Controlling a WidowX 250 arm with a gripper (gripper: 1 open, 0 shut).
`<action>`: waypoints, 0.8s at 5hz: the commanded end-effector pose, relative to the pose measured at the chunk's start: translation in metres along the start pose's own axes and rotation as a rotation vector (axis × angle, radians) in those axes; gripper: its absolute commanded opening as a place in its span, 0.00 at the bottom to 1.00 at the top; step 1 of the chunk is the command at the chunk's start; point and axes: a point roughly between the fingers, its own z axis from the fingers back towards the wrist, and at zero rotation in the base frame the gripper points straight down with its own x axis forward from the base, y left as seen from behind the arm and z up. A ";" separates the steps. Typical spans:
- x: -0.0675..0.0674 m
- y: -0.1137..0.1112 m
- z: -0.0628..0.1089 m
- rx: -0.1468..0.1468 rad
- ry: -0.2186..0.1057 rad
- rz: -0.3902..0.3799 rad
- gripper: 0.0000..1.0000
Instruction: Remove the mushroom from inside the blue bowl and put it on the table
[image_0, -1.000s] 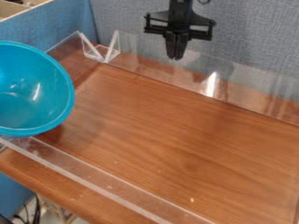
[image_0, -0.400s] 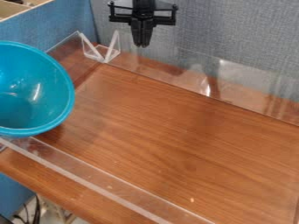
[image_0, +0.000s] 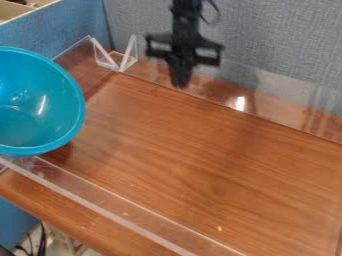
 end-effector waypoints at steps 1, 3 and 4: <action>-0.014 -0.021 0.028 -0.038 -0.072 -0.084 0.00; -0.035 -0.038 0.036 -0.072 -0.079 -0.194 0.00; -0.040 -0.040 0.033 -0.081 -0.073 -0.220 0.00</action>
